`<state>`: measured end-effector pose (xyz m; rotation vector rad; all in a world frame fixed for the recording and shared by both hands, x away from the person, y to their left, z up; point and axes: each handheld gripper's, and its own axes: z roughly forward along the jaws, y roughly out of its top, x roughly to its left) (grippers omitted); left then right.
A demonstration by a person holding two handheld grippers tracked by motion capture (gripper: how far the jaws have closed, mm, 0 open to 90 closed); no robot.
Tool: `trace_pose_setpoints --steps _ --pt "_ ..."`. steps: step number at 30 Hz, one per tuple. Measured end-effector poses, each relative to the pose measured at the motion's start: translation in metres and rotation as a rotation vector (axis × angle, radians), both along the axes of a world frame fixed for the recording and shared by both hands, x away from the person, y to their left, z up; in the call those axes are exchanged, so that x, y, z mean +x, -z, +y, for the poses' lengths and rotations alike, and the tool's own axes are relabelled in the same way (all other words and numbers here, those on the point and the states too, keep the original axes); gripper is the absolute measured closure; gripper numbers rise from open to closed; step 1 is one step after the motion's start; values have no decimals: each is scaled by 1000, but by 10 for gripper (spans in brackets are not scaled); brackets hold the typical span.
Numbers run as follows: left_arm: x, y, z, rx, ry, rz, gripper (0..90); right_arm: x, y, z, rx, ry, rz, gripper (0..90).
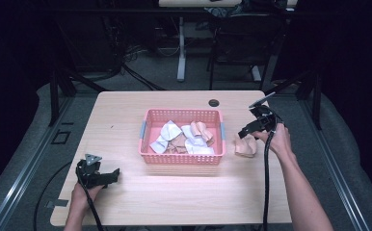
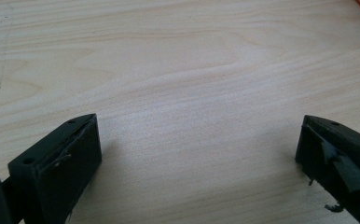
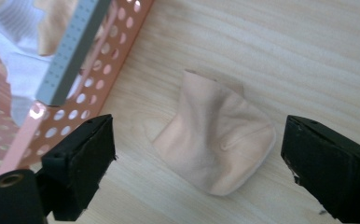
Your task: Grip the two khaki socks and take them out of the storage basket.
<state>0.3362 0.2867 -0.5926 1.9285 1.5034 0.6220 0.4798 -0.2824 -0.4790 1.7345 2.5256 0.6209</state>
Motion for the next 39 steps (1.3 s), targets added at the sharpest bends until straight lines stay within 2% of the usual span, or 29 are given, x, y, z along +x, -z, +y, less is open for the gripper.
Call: trace_pose_setpoints --steps 9,10,13,17,18,22,23,24,26,29,30,31,33,36,39 --pt "0 0 0 0 0 0 2 -1 -22 7 9 -21 -38 40" --pt "0 0 0 0 0 0 1 -1 -29 10 -7 -47 -44 34" --pt "0 0 0 -1 0 0 1 -1 -33 16 23 -46 -45 31" --pt "0 0 0 0 0 0 2 0 -40 23 35 -62 -55 25" --pt "0 0 0 0 0 0 2 0 -43 27 19 -73 -62 23" --pt "0 0 0 0 0 0 1 2 -50 39 36 -91 -73 22" --pt "0 0 0 -1 0 0 2 3 -54 46 51 -111 -74 22" --pt "0 0 0 0 0 0 2 4 -56 50 36 -125 -65 22" --pt "0 0 0 0 0 0 1 5 -57 53 38 -129 -71 22" --pt "0 0 0 -1 0 0 1 9 -62 72 49 -155 -77 22" --pt "0 0 0 -1 0 0 1 9 -62 72 49 -155 -77 22" --pt "0 0 0 0 0 -1 1 11 -63 80 43 -174 -77 23" --pt "0 0 0 0 -1 -1 1 11 -63 84 48 -178 -76 24" --pt "0 0 0 0 -1 -1 1 15 -62 102 41 -217 -80 27" --pt "0 0 0 0 -1 -1 2 18 -59 112 42 -233 -73 27"
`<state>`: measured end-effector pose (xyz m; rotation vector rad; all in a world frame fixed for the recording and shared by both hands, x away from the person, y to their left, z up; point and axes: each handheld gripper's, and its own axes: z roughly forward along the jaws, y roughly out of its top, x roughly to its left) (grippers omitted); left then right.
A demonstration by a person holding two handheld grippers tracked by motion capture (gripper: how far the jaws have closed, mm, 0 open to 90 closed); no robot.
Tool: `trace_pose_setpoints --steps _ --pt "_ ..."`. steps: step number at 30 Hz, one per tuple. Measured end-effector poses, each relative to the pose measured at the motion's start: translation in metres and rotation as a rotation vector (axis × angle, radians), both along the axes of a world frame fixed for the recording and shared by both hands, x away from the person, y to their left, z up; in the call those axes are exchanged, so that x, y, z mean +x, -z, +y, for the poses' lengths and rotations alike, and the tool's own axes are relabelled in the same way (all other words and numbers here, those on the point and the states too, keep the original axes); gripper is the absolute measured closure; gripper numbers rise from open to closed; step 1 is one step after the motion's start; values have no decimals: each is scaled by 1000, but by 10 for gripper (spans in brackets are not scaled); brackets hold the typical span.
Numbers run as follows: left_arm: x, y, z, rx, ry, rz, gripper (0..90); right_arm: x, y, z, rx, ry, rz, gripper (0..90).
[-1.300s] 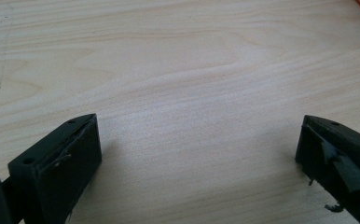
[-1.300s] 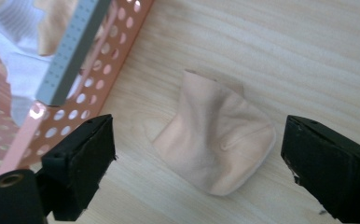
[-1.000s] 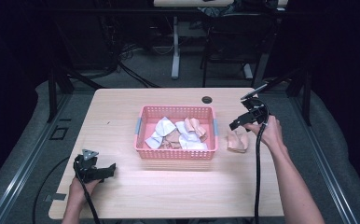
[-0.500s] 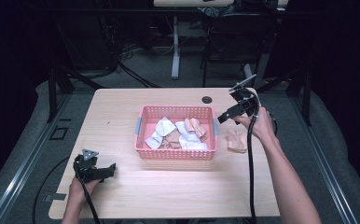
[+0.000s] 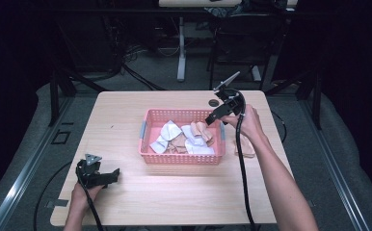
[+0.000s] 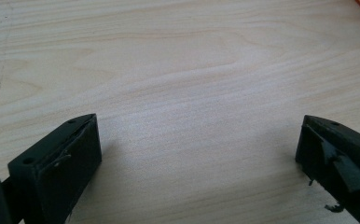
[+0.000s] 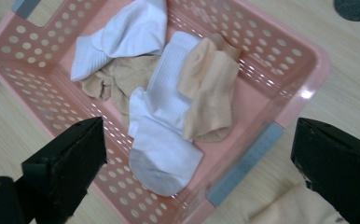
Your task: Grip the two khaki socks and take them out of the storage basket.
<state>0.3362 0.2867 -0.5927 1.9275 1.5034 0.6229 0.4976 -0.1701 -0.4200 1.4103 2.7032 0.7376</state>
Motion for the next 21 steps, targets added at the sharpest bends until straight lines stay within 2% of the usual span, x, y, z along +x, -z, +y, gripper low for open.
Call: trace_pose_setpoints --steps 3,13,20,21 --pt "0 0 0 0 0 0 1 2 3 7 9 -5 10 26" --pt "0 0 0 0 0 0 1 14 19 30 -6 -33 27 64" --pt "0 0 0 0 2 1 1 21 34 43 -20 -30 36 151" --pt "0 0 0 1 1 0 1 24 39 45 -31 -28 49 170"
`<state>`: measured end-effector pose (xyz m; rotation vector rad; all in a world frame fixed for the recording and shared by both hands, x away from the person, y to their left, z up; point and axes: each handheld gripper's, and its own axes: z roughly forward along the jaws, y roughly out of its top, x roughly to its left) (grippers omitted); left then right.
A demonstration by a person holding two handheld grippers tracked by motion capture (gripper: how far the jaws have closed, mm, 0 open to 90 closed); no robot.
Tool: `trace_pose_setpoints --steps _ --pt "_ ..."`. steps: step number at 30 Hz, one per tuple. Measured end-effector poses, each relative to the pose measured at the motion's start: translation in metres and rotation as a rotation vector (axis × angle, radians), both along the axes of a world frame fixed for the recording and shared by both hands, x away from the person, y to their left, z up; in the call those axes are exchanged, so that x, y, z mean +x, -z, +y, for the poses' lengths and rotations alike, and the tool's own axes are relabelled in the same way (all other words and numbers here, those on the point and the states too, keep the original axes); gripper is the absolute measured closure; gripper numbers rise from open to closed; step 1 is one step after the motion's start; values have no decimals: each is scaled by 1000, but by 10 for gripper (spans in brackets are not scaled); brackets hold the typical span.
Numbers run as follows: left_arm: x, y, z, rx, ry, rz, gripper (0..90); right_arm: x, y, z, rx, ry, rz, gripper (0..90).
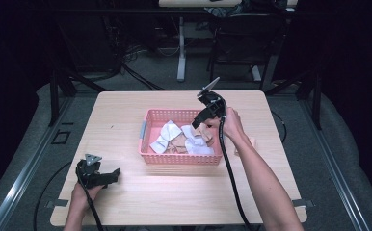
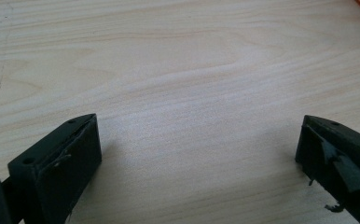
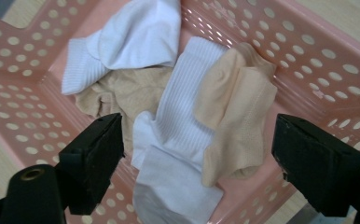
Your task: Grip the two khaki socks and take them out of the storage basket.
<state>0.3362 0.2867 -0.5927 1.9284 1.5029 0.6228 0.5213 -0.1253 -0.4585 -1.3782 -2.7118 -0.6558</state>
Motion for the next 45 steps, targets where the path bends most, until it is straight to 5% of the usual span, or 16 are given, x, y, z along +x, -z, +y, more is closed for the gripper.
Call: trace_pose_setpoints --steps 18,28,30,42,45 --pt "0 0 0 0 1 -1 1 13 47 7 -67 80 61 360" --pt "0 0 0 0 1 -1 1 15 59 16 -103 110 32 323" --pt "0 0 0 0 1 0 1 17 61 18 -147 104 43 376" --pt "0 0 0 1 1 -1 1 18 63 14 -167 120 28 781" --pt "0 0 0 0 1 -1 1 17 60 14 -164 114 27 816"
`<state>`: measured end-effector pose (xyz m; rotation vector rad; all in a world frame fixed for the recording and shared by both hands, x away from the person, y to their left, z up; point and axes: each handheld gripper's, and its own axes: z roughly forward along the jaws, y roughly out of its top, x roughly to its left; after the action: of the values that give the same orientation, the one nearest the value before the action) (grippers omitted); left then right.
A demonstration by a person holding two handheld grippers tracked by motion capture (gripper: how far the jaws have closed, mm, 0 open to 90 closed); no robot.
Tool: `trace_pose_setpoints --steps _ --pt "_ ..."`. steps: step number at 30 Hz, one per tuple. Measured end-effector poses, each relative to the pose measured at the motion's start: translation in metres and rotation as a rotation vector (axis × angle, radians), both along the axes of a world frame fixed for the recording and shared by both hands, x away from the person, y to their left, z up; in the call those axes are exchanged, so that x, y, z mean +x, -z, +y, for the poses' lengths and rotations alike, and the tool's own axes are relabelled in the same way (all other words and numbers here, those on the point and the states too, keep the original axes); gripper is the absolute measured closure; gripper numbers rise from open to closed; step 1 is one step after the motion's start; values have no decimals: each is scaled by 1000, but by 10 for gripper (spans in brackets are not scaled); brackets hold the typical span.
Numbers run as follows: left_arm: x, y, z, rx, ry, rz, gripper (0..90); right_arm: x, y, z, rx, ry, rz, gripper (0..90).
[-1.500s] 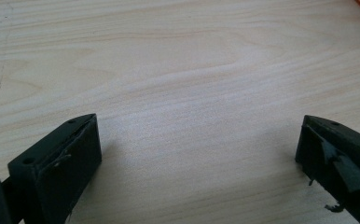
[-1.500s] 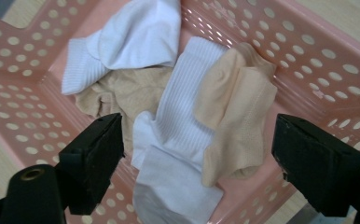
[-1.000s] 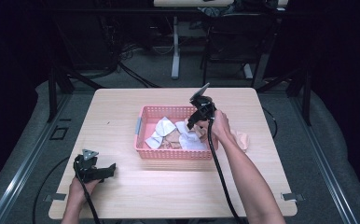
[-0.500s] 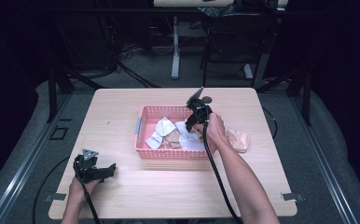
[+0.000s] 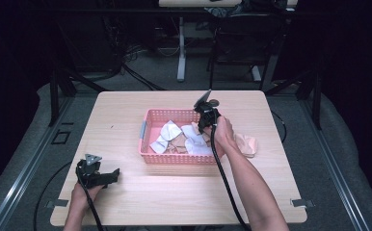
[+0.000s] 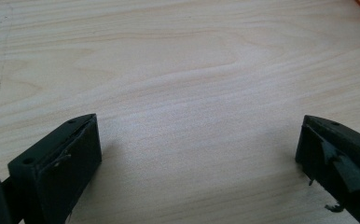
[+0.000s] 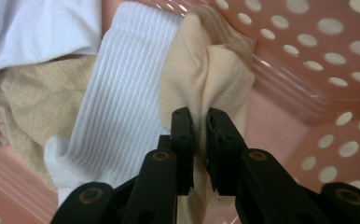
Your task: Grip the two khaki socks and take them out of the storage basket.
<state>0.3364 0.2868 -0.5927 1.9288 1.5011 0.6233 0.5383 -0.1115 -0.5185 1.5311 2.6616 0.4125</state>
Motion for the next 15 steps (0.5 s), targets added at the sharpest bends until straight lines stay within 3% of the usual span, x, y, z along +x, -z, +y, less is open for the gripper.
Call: trace_pose_setpoints --steps 5,7,15 --pt "0 0 0 -1 0 0 1 -3 -7 -5 16 -4 -10 821" --pt "0 0 0 -1 0 0 1 -5 -10 -7 47 4 -16 821" --pt "0 0 0 0 0 -1 1 -13 -27 -11 63 -16 -41 822"
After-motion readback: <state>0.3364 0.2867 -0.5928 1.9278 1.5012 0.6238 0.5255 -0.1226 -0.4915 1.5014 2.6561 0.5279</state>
